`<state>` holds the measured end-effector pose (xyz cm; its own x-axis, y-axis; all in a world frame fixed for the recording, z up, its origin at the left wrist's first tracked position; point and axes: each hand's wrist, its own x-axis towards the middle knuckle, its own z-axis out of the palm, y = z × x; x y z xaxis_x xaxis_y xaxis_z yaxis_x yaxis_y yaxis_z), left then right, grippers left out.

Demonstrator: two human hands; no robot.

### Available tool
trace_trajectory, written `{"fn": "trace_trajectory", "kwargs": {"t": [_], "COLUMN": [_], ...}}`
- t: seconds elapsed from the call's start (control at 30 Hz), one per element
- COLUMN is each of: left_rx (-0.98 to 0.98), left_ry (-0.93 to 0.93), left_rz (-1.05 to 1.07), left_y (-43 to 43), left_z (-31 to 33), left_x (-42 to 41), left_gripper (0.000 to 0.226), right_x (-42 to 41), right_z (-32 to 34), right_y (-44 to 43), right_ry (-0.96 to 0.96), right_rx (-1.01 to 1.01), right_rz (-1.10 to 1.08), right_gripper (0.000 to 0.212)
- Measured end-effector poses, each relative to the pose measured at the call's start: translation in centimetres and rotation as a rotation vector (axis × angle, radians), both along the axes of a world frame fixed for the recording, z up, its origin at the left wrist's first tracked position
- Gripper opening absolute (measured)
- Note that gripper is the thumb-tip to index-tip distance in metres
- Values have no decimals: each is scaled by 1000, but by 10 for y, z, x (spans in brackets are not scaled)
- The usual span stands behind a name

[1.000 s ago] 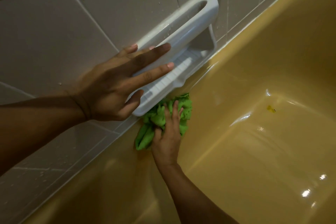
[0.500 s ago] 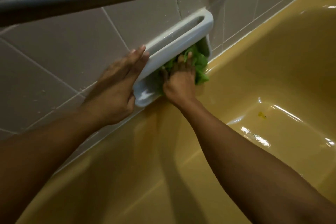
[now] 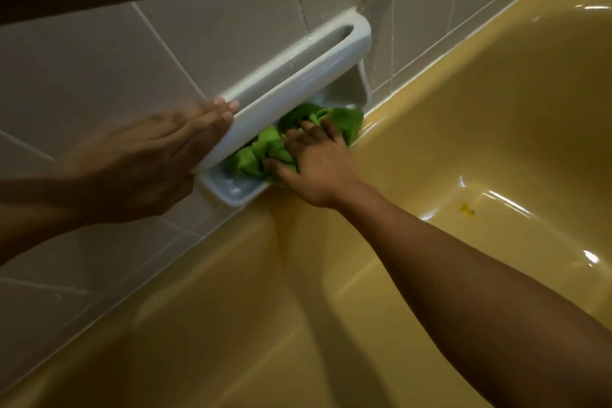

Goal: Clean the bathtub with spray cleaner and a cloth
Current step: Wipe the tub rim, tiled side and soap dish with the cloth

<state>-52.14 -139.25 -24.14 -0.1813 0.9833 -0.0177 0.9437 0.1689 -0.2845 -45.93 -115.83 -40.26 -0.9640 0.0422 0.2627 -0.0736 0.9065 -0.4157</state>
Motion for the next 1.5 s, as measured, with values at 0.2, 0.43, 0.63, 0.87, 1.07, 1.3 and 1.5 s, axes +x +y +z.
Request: {"fn": "trace_trajectory", "kwargs": {"t": [0.2,0.43,0.63,0.87,1.07,1.3,1.5], "left_rx": [88,121,75,157,130,141,133], "left_ry": [-4,21,-70,-115,-84,-21,9], "left_rz": [-111,-135,-122,-137,-129,-119,-93], "left_y": [11,16,23,38,39,40,41], "left_z": [-17,-21,-14,-9,-9,-11,-14], "left_x": [5,5,4,4,3,5,6], "left_gripper": [68,80,75,59,67,66,68], "right_x": [-17,-11,6,12,-5,-17,6], "right_z": [-3,3,-3,8,10,5,4], "right_y": [35,-21,-92,-34,34,18,-40], "right_ry": [24,61,132,22,-101,-8,58], "right_rx": [52,5,-66,13,98,58,-37], "right_rz": [-296,-378,-199,98,-105,-330,-131], "right_gripper": [70,56,48,54,73,62,59]}}
